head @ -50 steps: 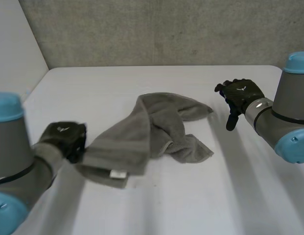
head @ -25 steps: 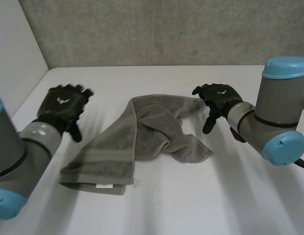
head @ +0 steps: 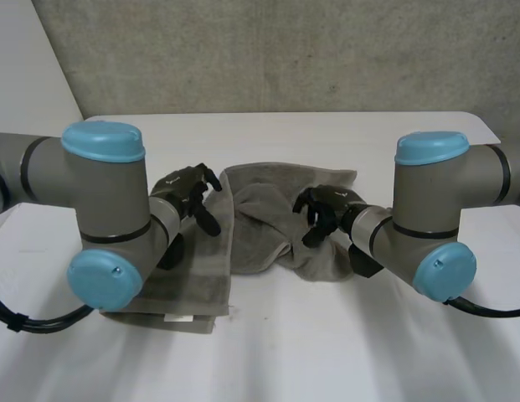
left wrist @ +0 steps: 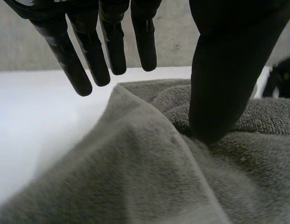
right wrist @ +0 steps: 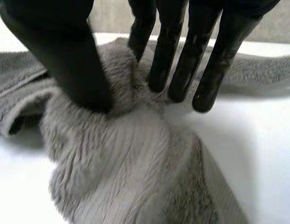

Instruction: Fold the towel.

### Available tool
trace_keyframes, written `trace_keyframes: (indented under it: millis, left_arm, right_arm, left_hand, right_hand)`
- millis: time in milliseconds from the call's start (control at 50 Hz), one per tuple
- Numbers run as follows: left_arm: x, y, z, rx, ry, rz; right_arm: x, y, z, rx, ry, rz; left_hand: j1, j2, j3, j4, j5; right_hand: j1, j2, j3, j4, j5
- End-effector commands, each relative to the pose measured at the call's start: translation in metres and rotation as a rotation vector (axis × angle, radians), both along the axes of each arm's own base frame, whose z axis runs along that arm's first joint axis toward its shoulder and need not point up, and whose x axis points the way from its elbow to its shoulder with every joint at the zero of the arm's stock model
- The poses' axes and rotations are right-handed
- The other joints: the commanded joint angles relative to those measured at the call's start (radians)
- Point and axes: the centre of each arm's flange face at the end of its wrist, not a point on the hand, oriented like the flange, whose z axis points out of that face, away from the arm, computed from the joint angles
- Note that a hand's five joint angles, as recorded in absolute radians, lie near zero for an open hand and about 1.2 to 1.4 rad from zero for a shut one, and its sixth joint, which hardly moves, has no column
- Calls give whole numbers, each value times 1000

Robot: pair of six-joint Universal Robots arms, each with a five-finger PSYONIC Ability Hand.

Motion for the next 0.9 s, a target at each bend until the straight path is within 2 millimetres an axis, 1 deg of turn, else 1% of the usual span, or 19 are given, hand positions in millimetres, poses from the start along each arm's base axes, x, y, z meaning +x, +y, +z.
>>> trace_keyframes:
  millis: [20, 100, 240, 260, 360, 440, 460, 480, 520, 560, 580, 600, 620, 660, 680, 760, 840, 880, 900]
  left_arm:
    - [-9, 6, -8, 68, 87, 32]
    - [-9, 10, -10, 64, 83, 79]
    - [-7, 12, -10, 57, 77, 125]
    - [-8, 13, -10, 57, 76, 120]
    - [-10, 17, -12, 62, 72, 111]
    - [-18, 31, -18, 87, 53, 78]
    - [-20, 38, -20, 99, 42, 65]
    - [-20, 38, -20, 99, 42, 65]
    - [-23, 48, -23, 114, 27, 44]
    - [-24, 51, -22, 113, 26, 34]
    - [-24, 51, -22, 113, 26, 34]
    - [-26, 55, -21, 112, 24, 24]
    - [-26, 55, -21, 112, 24, 24]
    - [-29, 59, -21, 111, 25, 12]
    - [-29, 59, -21, 111, 25, 12]
    - [-33, 65, -20, 107, 18, -8]
    - [-34, 66, -23, 103, 6, -1]
    - [-34, 65, -24, 100, 2, 5]
    - [-34, 65, -24, 100, 2, 5]
  right_arm:
    - [-8, 16, -5, 25, 49, 22]
    - [-18, 32, 4, 4, 96, 56]
    - [-43, 82, 23, -102, 260, 209]
    - [-43, 82, 23, -102, 260, 209]
    - [-59, 120, 23, -100, 372, 310]
    - [-63, 134, 23, -59, 413, 350]
    - [-64, 137, 25, -42, 418, 356]
    - [-64, 137, 25, -42, 418, 356]
    - [-67, 135, 34, -54, 419, 340]
    - [-67, 135, 34, -54, 419, 339]
    - [-67, 131, 45, -94, 407, 319]
    - [-66, 127, 60, -146, 383, 300]
    - [-66, 127, 60, -147, 382, 300]
    - [-72, 107, 73, -187, 367, 235]
    - [-72, 107, 73, -188, 367, 235]
    - [-84, 81, 85, -201, 327, 133]
    - [-84, 68, 86, -199, 285, 90]
    - [-81, 50, 76, -163, 246, 57]
    - [-80, 50, 76, -163, 245, 57]
  left_hand:
    - [34, 32, 32, 34, 35]
    - [7, 6, 6, 7, 8]
    - [-54, -56, -56, -54, -53]
    - [-54, -56, -56, -54, -53]
    - [-72, -74, -74, -72, -71]
    - [-90, -91, -91, -90, -89]
    - [-107, -109, -109, -107, -106]
    - [-107, -109, -109, -107, -106]
    - [-131, -132, -132, -131, -130]
    - [-140, -141, -141, -139, -138]
    - [-140, -141, -141, -139, -139]
    - [-140, -141, -141, -139, -139]
    - [-140, -141, -141, -139, -139]
    - [-140, -141, -141, -139, -139]
    - [-140, -141, -141, -139, -139]
    - [-143, -144, -144, -142, -141]
    - [-140, -141, -141, -140, -139]
    - [-137, -138, -138, -137, -136]
    - [-137, -138, -138, -137, -136]
  right_hand:
    - [435, 547, 549, 567, 579]
    - [435, 547, 549, 567, 579]
    - [435, 547, 549, 567, 579]
    - [435, 547, 549, 567, 579]
    - [435, 547, 549, 567, 579]
    - [427, 539, 541, 560, 571]
    - [111, 222, 224, 243, 254]
    - [107, 219, 221, 240, 251]
    - [-436, -324, -322, -304, -293]
    - [-439, -327, -325, -306, -295]
    - [-657, -545, -543, -524, -513]
    - [-685, -573, -572, -553, -542]
    - [-685, -573, -572, -553, -542]
    - [-691, -579, -578, -559, -548]
    - [-691, -579, -578, -559, -548]
    - [-674, -562, -560, -541, -530]
    - [-668, -556, -554, -535, -524]
    - [-662, -550, -548, -529, -518]
    - [-662, -550, -548, -529, -518]
